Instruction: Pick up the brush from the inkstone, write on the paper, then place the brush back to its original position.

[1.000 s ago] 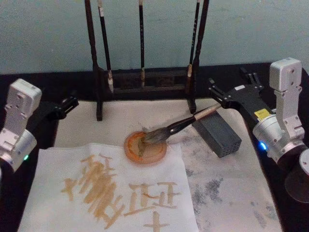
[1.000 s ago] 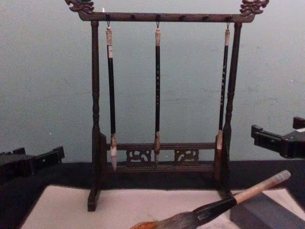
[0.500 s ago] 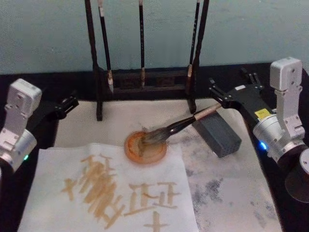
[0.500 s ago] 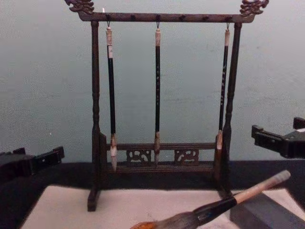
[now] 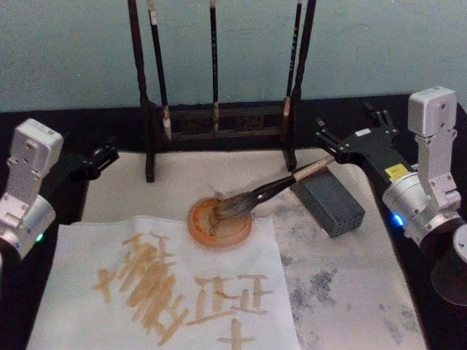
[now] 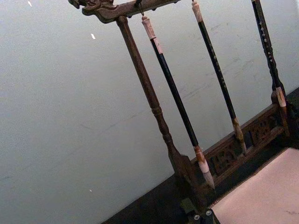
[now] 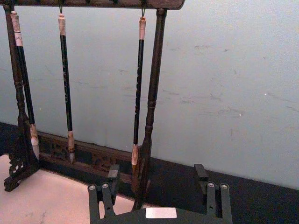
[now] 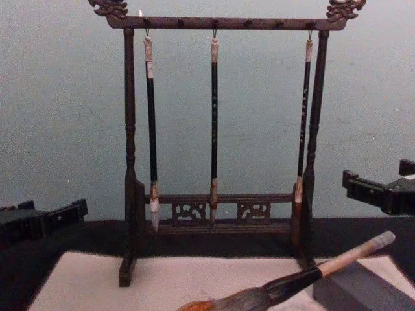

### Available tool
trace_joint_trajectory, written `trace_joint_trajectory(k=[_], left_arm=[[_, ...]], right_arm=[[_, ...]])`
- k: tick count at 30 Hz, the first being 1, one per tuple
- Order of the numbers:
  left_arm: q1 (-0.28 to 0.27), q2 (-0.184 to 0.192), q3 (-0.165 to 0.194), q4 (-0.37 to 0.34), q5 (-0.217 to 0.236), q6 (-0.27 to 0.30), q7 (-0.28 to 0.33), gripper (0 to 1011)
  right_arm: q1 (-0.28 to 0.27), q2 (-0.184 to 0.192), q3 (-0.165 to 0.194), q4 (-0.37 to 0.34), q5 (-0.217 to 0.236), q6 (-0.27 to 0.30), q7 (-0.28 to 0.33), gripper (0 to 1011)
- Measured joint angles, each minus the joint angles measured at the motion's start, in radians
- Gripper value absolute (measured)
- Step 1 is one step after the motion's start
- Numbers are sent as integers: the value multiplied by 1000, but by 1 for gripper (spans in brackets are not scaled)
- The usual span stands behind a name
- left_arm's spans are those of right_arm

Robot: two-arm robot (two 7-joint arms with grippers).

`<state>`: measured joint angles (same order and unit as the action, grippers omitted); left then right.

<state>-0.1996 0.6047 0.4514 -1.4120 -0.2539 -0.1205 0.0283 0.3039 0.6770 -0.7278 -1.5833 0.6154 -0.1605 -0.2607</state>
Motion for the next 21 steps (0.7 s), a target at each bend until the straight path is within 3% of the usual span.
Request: trace_joint_trajectory(k=[21], left_arm=[[0, 0, 0, 0, 0, 0, 0, 1000]], right_arm=[[0, 0, 0, 0, 1, 0, 0, 1006]])
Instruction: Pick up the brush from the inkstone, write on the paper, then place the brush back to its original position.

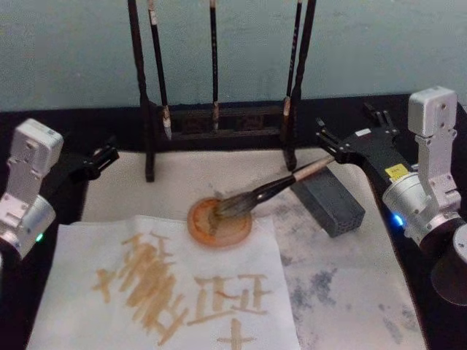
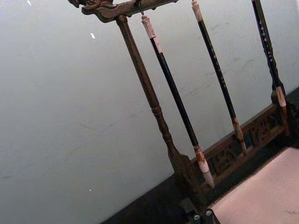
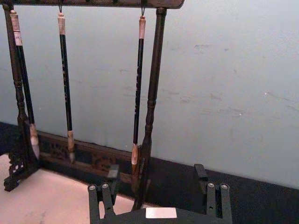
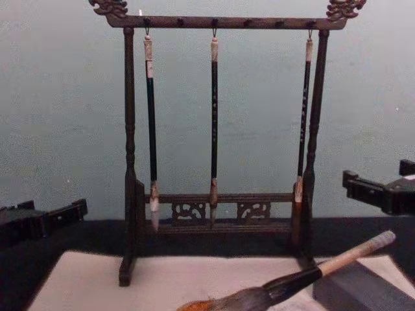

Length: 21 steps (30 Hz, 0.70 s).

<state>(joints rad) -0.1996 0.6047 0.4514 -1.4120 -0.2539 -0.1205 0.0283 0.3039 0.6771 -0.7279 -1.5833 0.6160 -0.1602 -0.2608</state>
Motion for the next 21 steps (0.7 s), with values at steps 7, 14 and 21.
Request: trace_joint_trajectory(k=[7, 14, 21], left_arm=[[0, 0, 0, 0, 0, 0, 0, 1002], [0, 0, 0, 0, 0, 0, 0, 1002], [0, 0, 0, 0, 0, 0, 0, 1002]], right_arm=[[0, 0, 0, 0, 0, 0, 0, 1006], [0, 0, 0, 0, 0, 0, 0, 1006], [0, 0, 0, 0, 0, 0, 0, 1006]])
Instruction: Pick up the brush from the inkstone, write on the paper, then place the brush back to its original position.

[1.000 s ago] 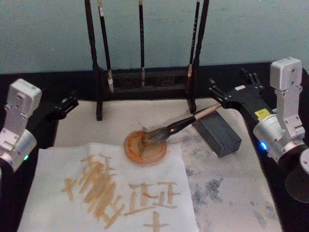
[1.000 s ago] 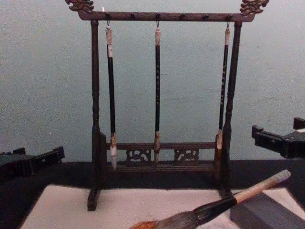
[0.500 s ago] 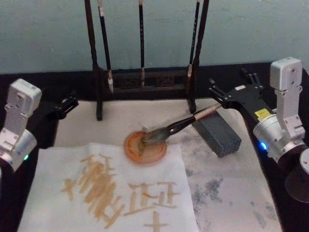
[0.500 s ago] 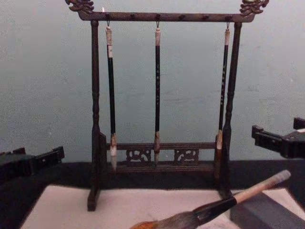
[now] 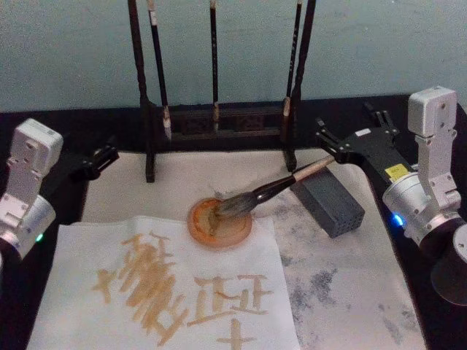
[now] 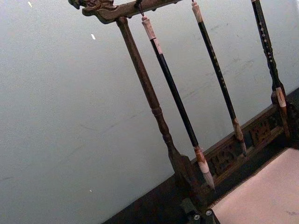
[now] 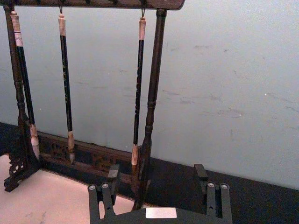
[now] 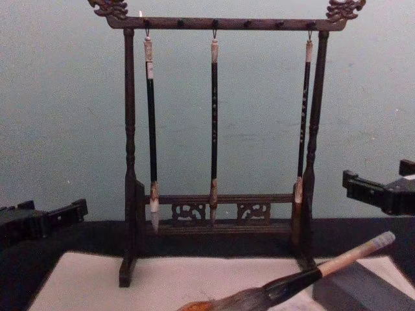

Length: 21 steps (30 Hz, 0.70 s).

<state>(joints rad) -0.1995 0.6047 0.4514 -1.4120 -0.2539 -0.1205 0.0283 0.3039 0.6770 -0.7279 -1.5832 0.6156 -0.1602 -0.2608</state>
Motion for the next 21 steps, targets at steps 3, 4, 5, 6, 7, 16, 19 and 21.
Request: trace_joint_trajectory(k=[3, 4, 5, 6, 7, 16, 19, 21], left_arm=[[0, 0, 0, 0, 0, 0, 0, 1002], [0, 0, 0, 0, 0, 0, 0, 1002], [0, 0, 0, 0, 0, 0, 0, 1002], [0, 0, 0, 0, 0, 0, 0, 1002], [0, 0, 0, 0, 0, 0, 0, 1002], [0, 0, 0, 0, 0, 0, 0, 1002], [0, 0, 0, 0, 0, 0, 0, 1002], [0, 0, 0, 0, 0, 0, 0, 1002]], right_arm=[[0, 0, 0, 0, 0, 0, 0, 1006], [0, 0, 0, 0, 0, 0, 0, 1006], [0, 0, 0, 0, 0, 0, 0, 1006], [0, 0, 0, 0, 0, 0, 0, 1006], [0, 0, 0, 0, 0, 0, 0, 1006], [0, 0, 0, 0, 0, 0, 0, 1008], [0, 0, 0, 0, 0, 0, 0, 1006], [0, 0, 0, 0, 0, 0, 0, 1006]])
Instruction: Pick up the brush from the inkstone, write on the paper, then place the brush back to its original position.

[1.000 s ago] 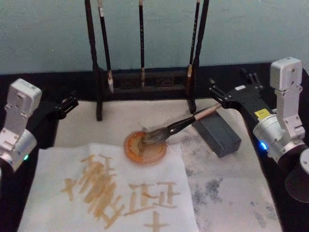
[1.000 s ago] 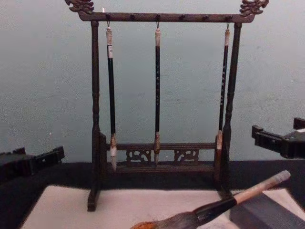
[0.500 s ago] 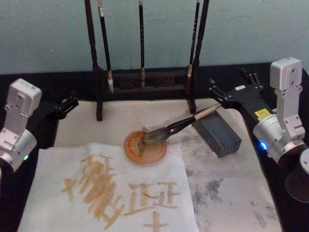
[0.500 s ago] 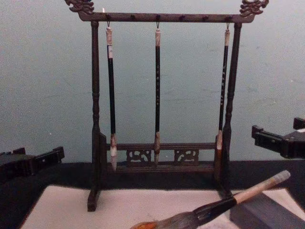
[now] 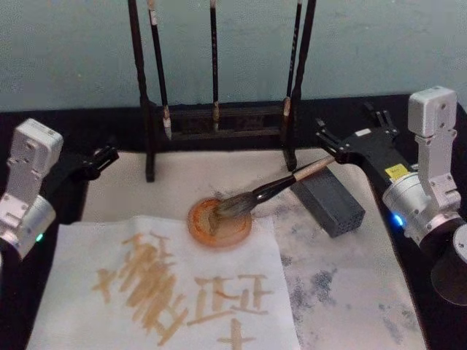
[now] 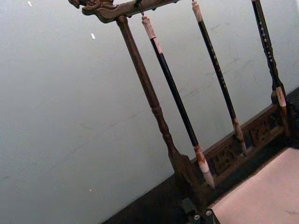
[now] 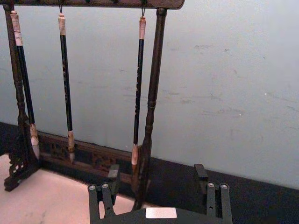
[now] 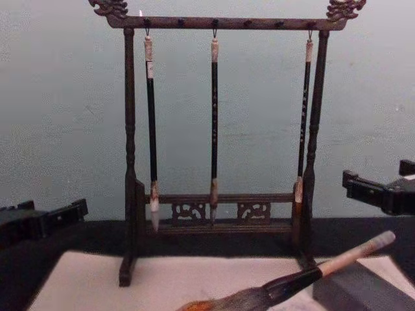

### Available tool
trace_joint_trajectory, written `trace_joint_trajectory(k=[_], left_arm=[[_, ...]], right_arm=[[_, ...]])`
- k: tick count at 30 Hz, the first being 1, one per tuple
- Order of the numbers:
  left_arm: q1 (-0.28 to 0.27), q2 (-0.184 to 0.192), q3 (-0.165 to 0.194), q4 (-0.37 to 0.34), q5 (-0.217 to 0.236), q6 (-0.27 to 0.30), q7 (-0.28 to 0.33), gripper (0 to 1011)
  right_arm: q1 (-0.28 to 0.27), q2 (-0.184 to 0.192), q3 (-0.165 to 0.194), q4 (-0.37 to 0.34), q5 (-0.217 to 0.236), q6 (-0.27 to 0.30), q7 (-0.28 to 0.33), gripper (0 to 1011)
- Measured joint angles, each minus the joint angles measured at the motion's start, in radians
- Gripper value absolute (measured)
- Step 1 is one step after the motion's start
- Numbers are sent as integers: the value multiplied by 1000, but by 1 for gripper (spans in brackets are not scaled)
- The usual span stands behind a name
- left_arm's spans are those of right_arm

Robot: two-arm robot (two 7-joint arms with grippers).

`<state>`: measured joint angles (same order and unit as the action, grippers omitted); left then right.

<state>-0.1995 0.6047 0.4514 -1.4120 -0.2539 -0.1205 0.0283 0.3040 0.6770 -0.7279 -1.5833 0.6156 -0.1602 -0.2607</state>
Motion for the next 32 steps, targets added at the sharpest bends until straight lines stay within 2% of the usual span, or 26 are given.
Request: trace_joint_trajectory(k=[32], left_arm=[[0, 0, 0, 0, 0, 0, 0, 1002]], right_arm=[[0, 0, 0, 0, 0, 0, 0, 1006]])
